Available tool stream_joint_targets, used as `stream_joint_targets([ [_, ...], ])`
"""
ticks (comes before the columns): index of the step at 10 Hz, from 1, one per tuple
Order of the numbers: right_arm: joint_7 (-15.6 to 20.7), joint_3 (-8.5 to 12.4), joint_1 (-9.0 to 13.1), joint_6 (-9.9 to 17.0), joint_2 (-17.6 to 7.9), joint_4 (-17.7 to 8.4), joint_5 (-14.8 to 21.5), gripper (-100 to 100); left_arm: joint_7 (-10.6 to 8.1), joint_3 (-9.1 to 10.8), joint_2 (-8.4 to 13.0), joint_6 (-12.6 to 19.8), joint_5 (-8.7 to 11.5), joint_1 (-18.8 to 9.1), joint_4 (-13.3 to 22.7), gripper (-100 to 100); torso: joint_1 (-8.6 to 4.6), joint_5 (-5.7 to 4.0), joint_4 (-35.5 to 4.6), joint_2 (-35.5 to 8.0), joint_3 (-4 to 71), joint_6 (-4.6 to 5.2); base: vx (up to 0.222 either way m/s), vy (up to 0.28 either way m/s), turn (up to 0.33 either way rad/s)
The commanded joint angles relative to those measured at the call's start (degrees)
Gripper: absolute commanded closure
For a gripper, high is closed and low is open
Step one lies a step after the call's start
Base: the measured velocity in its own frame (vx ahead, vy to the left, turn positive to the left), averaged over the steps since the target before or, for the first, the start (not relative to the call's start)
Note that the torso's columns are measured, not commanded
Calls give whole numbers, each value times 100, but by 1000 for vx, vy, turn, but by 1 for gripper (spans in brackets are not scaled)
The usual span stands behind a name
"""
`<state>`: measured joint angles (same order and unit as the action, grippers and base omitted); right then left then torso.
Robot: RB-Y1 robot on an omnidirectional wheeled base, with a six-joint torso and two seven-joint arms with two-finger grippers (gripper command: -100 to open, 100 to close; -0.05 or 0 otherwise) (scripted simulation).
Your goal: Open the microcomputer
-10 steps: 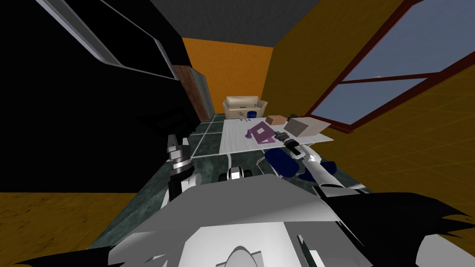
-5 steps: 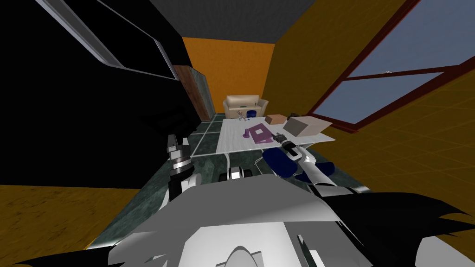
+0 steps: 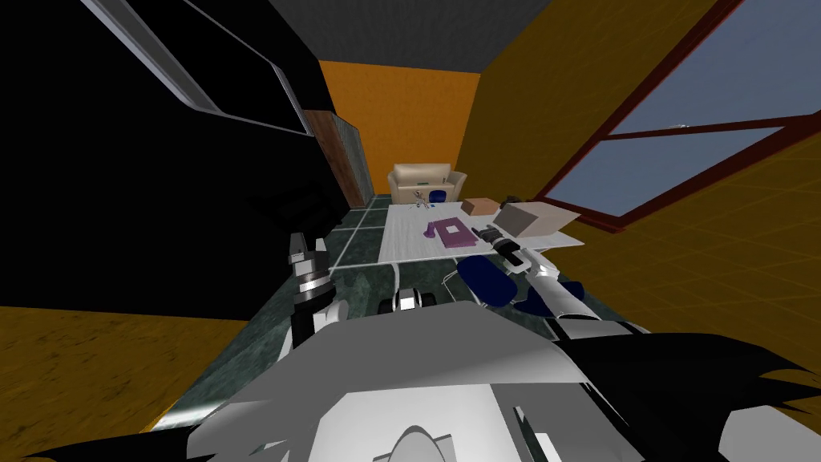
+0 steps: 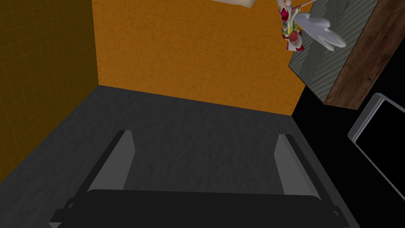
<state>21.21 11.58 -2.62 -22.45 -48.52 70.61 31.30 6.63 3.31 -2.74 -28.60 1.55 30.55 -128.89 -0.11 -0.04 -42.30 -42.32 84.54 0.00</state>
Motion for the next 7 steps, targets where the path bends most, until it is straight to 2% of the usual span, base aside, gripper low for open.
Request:
stream_joint_targets([
  [1, -241, -10, -19, 63, -278, 28, -54, -100, 0, 0, 0, 0, 0, 0, 0, 0, 1, 0, 1, 3, 2, 1, -20, 20, 19],
  [2, -186, 4, -28, 36, -229, 17, -49, -100, 0, 0, 0, 0, 0, 0, 0, 0, 4, 1, 2, 5, 3, 1, -9, 7, 1],
  [3, -205, 7, -29, 32, -241, 14, -52, 0, 0, 0, 0, 0, 0, 0, 0, 0, 6, 1, 3, 9, 5, 0, 0, 0, 0],
  [7, -203, 7, -29, 33, -240, 15, -52, 0, 0, 1, 0, 0, 0, 1, 0, 0, 12, 4, 1, 4, 3, 0, 0, 0, 0],
])
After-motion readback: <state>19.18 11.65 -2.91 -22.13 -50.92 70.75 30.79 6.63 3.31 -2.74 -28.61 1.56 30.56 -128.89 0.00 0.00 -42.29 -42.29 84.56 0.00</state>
